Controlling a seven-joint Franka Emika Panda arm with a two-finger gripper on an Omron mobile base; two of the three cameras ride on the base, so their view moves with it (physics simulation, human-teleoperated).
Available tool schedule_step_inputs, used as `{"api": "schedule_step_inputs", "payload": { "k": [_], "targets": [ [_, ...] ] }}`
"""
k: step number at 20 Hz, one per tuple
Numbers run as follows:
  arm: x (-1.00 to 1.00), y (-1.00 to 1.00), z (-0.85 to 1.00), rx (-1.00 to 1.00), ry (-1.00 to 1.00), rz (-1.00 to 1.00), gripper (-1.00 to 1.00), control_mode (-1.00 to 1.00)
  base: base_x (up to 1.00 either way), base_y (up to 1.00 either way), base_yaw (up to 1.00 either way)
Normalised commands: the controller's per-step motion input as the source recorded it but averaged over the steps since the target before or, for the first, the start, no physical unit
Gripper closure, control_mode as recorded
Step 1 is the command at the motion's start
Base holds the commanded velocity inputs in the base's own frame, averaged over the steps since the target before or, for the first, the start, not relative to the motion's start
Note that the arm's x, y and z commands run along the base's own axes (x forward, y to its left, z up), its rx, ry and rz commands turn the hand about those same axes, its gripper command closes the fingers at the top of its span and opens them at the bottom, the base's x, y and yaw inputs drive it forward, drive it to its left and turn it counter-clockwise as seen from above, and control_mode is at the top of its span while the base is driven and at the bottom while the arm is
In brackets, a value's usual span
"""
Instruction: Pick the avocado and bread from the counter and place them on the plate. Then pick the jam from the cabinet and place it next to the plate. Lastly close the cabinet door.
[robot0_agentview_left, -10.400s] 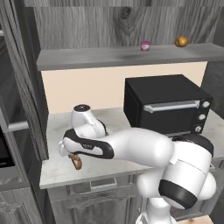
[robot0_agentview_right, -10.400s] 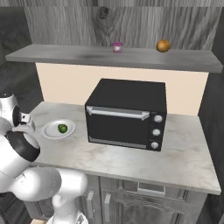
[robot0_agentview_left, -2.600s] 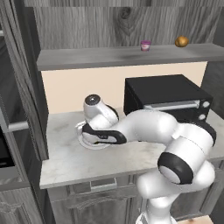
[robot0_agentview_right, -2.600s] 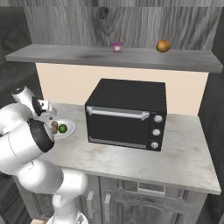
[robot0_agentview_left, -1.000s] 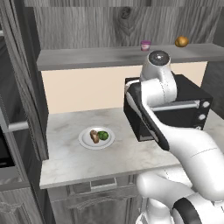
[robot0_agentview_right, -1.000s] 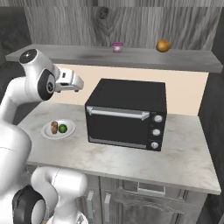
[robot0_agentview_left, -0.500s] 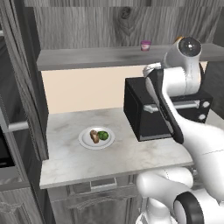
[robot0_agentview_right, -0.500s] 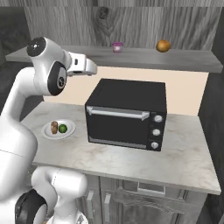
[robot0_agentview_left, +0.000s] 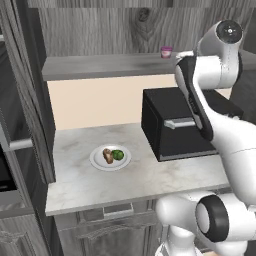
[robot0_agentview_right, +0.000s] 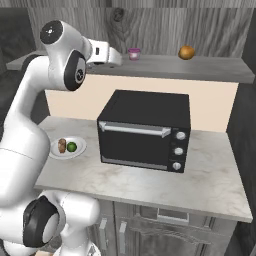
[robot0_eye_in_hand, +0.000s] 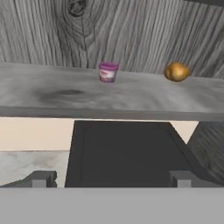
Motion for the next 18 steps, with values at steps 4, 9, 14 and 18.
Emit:
{"api": "schedule_step_inputs", "payload": {
  "k": [4, 9, 14, 18],
  "targets": [
    [0.23, -0.31, -0.02, 0.14, -0.15, 0.00, -1.00, -1.00, 0.00, 0.00, 0.00],
    [0.37, -0.18, -0.01, 0.14, -0.14, 0.00, -1.00, -1.00, 0.00, 0.00, 0.00],
    [0.47, 0.00, 0.00, 0.09, 0.00, 0.00, -1.00, -1.00, 0.00, 0.00, 0.00],
    [0.59, 0.00, 0.00, 0.05, 0.04, -0.01, -1.00, -1.00, 0.00, 0.00, 0.00]
  ]
}}
